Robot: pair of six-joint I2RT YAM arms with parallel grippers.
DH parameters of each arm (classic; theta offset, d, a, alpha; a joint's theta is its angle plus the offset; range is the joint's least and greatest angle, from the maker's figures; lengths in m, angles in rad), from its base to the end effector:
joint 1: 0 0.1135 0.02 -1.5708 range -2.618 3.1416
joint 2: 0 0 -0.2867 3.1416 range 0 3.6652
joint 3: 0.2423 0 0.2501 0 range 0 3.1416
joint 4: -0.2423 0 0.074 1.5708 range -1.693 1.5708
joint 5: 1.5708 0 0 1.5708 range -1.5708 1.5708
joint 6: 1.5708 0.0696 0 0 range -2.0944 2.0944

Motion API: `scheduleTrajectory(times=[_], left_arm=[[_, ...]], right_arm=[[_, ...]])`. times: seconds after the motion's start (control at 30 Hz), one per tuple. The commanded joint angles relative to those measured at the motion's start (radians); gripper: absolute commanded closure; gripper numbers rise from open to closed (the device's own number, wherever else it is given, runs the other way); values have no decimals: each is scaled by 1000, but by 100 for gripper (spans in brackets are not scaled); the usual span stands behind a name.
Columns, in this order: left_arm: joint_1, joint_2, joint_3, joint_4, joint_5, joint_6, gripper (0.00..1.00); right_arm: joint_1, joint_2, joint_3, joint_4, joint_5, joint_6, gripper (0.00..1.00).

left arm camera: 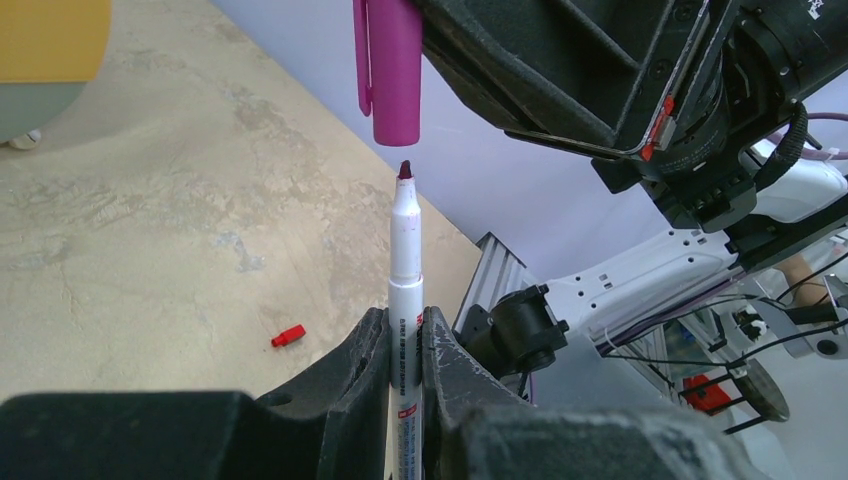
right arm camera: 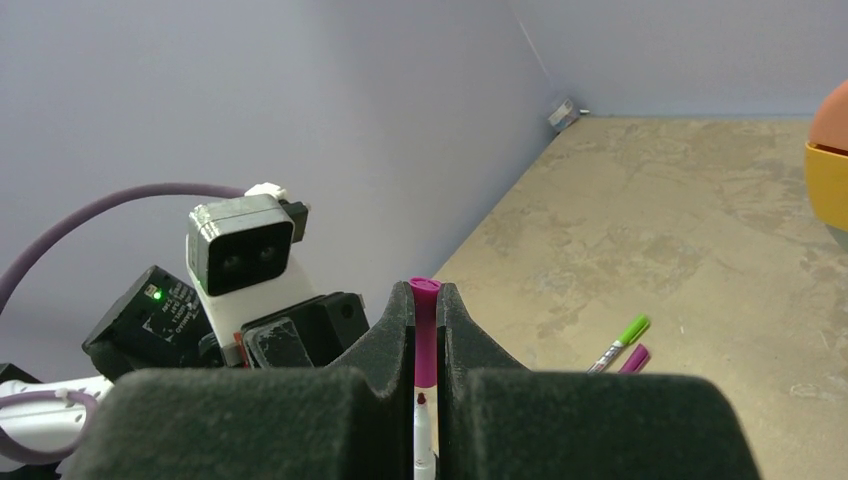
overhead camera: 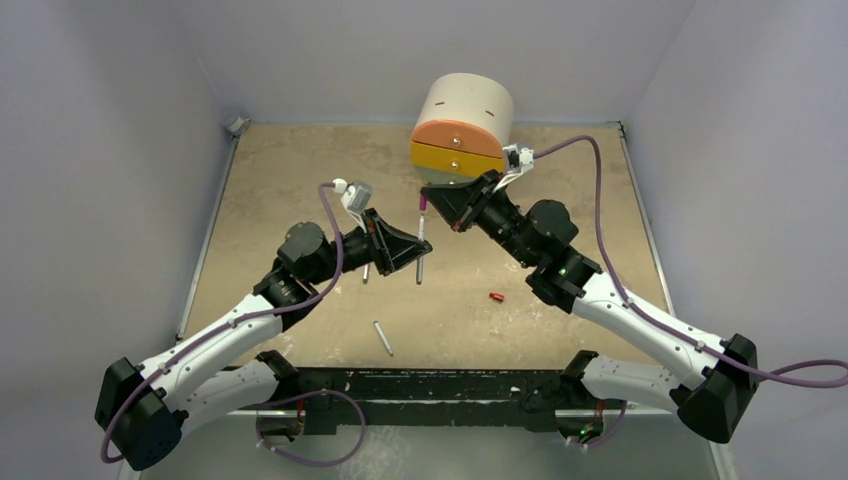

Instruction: Insert the pens into the pen caps

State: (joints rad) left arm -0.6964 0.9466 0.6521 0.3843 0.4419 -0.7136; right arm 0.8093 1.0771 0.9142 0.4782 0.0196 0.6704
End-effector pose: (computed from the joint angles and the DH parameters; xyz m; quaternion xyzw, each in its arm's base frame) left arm 0.1639 -0.1759 0.3454 0.1561 0.6596 -0.5793 0.4527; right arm 0.1873 0.1945 0.4303 -0.0328 0.5864 0.5414 0.6016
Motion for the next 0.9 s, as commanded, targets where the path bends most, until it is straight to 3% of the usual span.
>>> scheduleTrajectory(times=[0.0, 0.87], left_arm=[[-5, -22, 53, 14, -3, 26, 100], [-4, 7, 84, 37, -38, 35, 100]], right_arm=[[-2, -14, 38, 70, -28, -5, 100], [-2, -27, 12, 45, -48, -5, 100]])
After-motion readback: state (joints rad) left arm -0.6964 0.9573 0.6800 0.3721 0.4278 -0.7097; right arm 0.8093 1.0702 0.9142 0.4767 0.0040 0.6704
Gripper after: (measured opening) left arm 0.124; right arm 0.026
